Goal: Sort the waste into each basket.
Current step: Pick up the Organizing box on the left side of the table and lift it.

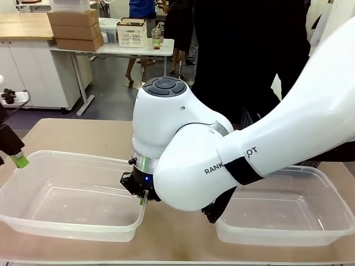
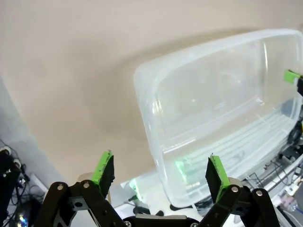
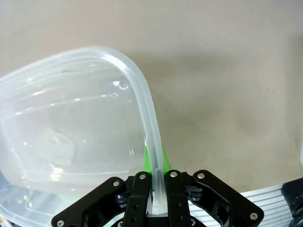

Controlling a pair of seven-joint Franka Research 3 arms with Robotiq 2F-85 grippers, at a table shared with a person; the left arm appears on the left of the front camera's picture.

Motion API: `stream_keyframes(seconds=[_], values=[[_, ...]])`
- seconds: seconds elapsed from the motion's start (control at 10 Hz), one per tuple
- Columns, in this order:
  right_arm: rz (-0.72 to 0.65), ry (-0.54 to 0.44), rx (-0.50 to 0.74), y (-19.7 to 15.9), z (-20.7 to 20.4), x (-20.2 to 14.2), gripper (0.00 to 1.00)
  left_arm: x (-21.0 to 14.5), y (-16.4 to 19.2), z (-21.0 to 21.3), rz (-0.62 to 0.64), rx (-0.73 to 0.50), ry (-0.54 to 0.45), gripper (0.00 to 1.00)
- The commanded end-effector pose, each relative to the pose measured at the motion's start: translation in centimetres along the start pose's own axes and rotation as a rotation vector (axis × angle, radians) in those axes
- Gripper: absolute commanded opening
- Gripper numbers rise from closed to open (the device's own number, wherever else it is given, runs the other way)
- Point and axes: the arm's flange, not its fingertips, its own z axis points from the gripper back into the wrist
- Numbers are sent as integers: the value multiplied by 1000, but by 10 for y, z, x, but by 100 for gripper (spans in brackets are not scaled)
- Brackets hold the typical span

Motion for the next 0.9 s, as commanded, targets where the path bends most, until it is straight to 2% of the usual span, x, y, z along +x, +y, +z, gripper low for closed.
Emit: stream_keyframes(seconds=[0.0,0.1,0.2,0.3,0.4,0.6,0.7,0.8], values=[[-25,12,-48,3,-35,8,0,-49,-27,-98,12,8,20,100],[-25,9,-46,2,-35,8,0,-48,-27,-108,5,35,48,82],[-33,7,-39,0,-34,9,0,-47,-26,-117,17,41,90,44],[-37,6,-36,-1,-33,9,0,-47,-25,-122,20,79,94,25],[-37,5,-33,-1,-33,9,0,-47,-23,-123,23,84,97,0],[-37,6,-44,-1,-35,10,0,-47,-21,-119,38,130,56,0],[-41,3,-47,-2,-35,11,0,-47,-19,-116,45,143,37,7],[-48,4,-52,-3,-35,12,0,-48,-18,-113,56,164,20,0]])
